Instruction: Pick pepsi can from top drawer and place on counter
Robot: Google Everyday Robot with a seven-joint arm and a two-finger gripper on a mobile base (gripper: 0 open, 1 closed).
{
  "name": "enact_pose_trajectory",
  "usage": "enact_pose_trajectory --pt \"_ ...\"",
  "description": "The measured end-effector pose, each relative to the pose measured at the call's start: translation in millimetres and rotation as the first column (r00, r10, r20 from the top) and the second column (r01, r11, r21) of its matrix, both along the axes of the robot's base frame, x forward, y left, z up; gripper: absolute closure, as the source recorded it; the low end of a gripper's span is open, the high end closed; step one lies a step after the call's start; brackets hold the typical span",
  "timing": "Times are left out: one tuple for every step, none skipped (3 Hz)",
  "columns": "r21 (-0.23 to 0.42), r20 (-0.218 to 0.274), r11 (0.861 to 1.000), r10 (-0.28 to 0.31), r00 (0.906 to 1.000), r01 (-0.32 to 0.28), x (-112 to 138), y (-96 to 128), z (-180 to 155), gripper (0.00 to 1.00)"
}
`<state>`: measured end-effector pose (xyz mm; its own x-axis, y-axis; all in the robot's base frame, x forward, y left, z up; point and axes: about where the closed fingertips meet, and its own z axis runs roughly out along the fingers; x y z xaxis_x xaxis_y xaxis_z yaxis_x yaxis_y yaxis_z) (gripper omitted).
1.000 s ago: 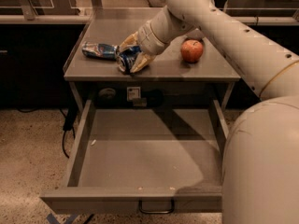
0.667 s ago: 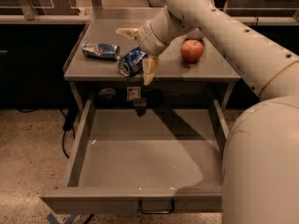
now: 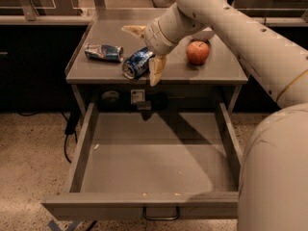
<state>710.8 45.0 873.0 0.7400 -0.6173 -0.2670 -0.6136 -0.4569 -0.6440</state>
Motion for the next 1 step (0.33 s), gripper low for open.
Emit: enact_pose_trajectory --pt "0.002 0.072 0.999 -0.037 0.9967 0.037 -18.5 -21.5 29.8 0.0"
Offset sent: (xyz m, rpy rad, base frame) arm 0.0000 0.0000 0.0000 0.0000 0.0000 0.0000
